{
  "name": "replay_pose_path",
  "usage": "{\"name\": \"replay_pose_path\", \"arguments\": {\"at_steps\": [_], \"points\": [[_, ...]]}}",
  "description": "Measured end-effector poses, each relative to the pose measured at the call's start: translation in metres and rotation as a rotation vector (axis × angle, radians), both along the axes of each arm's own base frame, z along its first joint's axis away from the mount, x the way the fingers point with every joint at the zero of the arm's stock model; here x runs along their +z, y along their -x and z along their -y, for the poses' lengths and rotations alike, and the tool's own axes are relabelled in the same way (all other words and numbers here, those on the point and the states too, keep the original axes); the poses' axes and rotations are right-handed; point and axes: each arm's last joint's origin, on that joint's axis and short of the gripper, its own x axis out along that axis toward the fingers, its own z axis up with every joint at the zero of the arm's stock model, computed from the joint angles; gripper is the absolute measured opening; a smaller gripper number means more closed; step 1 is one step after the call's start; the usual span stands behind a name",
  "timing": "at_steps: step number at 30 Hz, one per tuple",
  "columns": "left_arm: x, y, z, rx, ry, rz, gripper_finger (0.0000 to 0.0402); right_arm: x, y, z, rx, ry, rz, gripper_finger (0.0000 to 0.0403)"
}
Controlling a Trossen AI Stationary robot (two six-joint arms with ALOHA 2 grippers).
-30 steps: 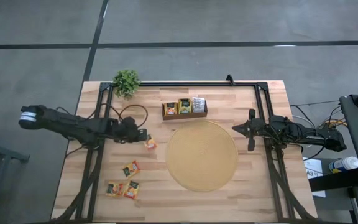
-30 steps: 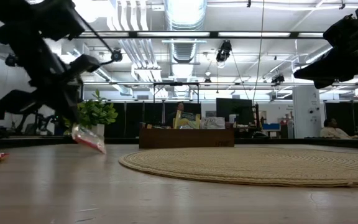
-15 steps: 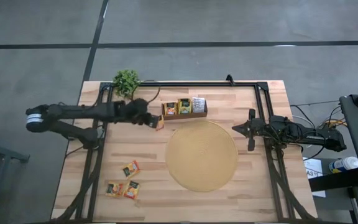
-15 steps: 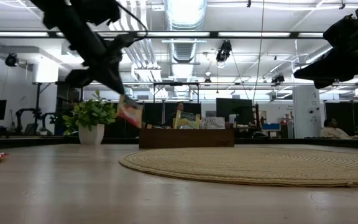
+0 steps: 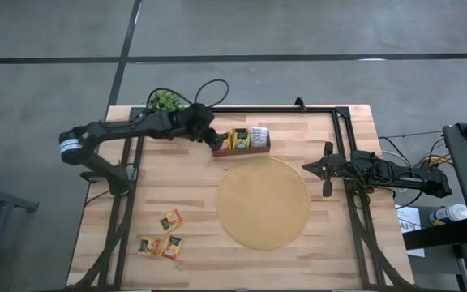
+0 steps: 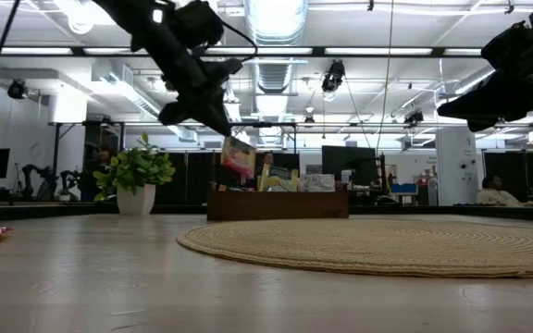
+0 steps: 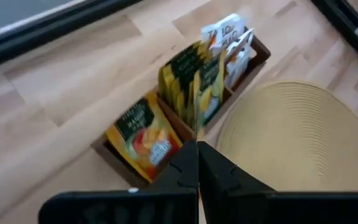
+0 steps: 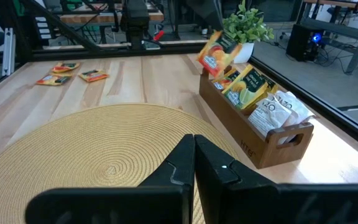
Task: Pick & Place Tea
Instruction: Put the orange tea bag into the left section of the wooden organizer
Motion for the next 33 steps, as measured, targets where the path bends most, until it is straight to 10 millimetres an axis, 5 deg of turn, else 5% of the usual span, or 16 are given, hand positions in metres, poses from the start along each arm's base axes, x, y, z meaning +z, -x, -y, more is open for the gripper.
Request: {"name": "replay_pose_path", "arguments": {"at_steps": [13, 33], "points": [[-0.035, -0.018, -0.018, -0.082, -0.022, -0.144, 0.0, 0.0, 0.0, 0.0, 0.0, 0.0, 0.0, 0.0009], [-0.041, -0.016, -0.021, -0.115, -0.126, -0.171, 0.0, 0.0, 0.0, 0.0, 0.0, 0.0, 0.0, 0.0009]]}}
